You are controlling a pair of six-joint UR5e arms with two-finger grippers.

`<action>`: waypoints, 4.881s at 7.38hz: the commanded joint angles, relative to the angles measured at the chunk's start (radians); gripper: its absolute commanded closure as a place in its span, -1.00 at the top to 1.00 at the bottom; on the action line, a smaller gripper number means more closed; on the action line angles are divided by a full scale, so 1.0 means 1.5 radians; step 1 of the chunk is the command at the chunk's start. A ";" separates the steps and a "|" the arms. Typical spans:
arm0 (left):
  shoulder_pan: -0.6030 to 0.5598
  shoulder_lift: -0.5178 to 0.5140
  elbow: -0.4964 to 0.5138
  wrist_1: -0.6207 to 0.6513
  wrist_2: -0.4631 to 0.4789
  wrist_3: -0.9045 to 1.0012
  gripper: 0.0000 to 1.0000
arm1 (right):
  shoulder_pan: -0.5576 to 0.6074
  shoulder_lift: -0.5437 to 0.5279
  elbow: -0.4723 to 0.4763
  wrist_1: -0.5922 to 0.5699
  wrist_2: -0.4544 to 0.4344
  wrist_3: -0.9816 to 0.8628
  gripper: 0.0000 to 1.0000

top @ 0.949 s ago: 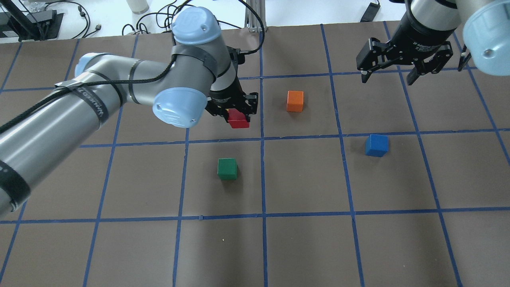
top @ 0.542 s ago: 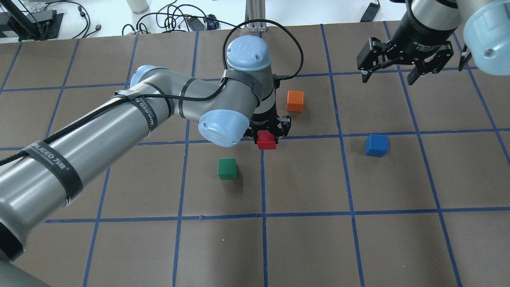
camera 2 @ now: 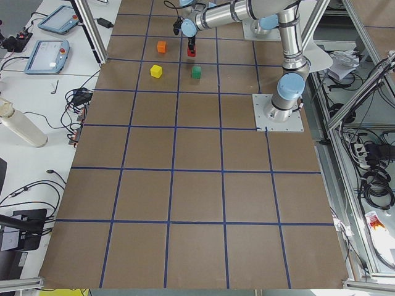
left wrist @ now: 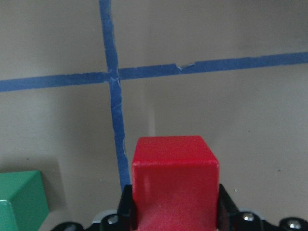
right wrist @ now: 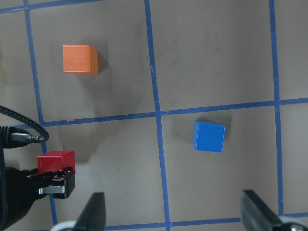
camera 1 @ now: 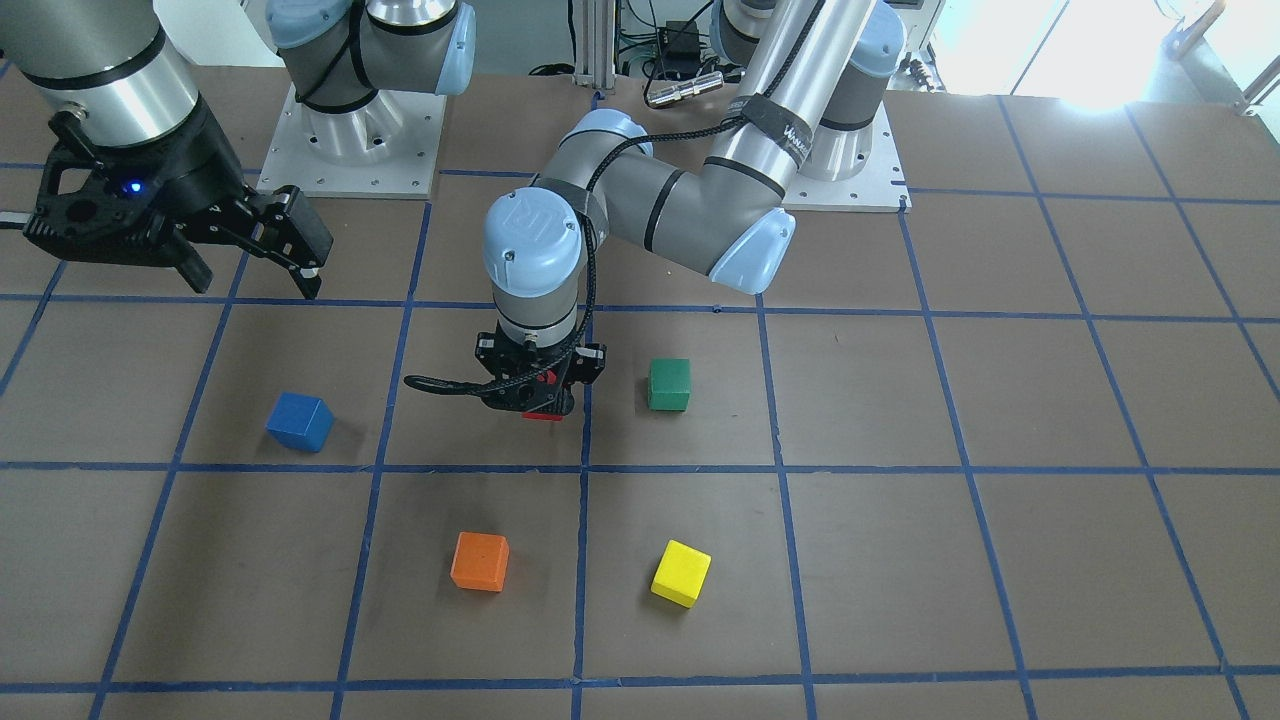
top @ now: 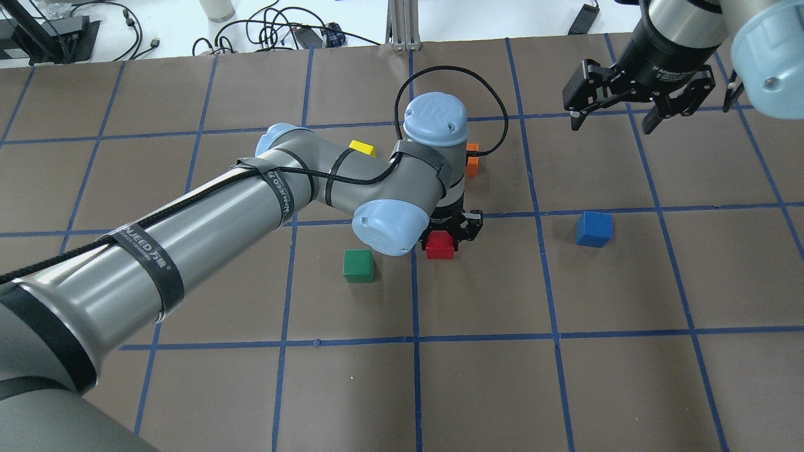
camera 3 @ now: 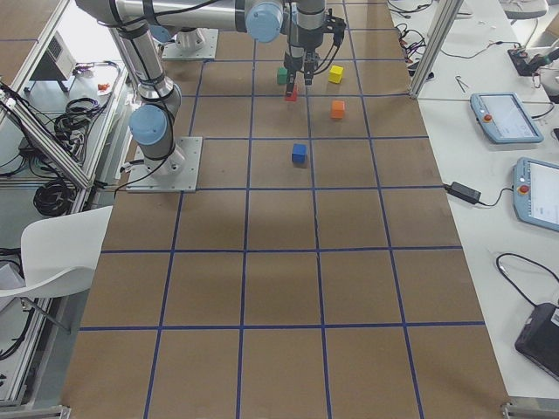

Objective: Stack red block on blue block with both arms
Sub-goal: 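Lower the red cube onto the table and open the left gripper, then withdraw the left arm while the right gripper moves over the red cube, then lower the right gripper and grasp the red cube, then carry the red cube with the right gripper over the blue cube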

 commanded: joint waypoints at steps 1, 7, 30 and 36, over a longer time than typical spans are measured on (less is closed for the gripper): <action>-0.011 -0.014 0.001 0.013 -0.002 -0.008 -0.13 | 0.000 0.000 0.000 0.000 0.000 0.000 1.00; 0.123 0.097 -0.002 -0.023 0.006 0.059 1.00 | 0.010 0.001 0.029 0.000 0.014 0.035 1.00; 0.365 0.356 -0.007 -0.293 0.009 0.307 1.00 | 0.240 0.177 0.222 -0.358 -0.050 0.349 -0.41; 0.365 0.321 0.018 -0.279 0.007 0.307 1.00 | -0.035 0.091 0.229 -0.295 -0.095 0.003 -0.40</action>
